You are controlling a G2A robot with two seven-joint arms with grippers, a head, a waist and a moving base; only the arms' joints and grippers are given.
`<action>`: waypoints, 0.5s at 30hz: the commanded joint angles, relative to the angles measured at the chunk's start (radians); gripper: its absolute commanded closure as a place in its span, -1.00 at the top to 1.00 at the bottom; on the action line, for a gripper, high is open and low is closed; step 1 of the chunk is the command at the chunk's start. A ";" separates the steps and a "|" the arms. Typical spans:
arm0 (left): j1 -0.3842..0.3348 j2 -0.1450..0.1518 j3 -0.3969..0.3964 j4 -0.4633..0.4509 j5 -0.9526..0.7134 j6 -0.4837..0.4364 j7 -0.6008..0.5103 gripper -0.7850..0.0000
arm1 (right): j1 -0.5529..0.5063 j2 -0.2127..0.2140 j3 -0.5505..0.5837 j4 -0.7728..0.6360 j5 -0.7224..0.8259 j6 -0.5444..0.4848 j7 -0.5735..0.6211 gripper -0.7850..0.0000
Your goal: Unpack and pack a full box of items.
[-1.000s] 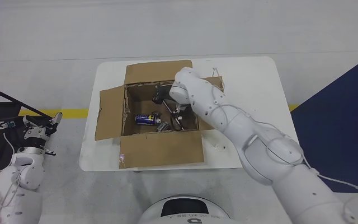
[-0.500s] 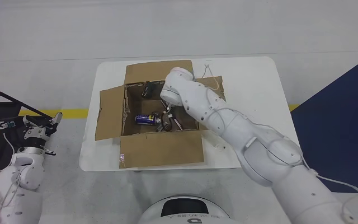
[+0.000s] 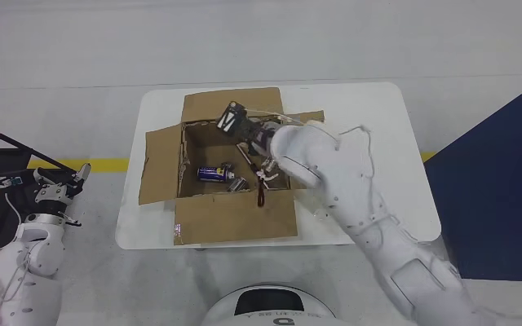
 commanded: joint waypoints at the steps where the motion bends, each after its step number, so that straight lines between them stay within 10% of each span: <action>1: 0.000 0.000 0.000 0.000 0.000 0.000 0.000 1.00 | -0.145 0.025 0.098 -0.180 -0.056 -0.002 -0.037 -1.00; 8: 0.000 0.000 0.000 0.000 0.000 0.000 0.000 1.00 | -0.507 0.069 0.331 -0.499 -0.159 0.062 -0.205 -1.00; 15: 0.000 0.000 0.000 0.000 0.000 0.000 0.000 1.00 | -0.696 0.081 0.552 -0.527 -0.069 0.156 -0.308 -1.00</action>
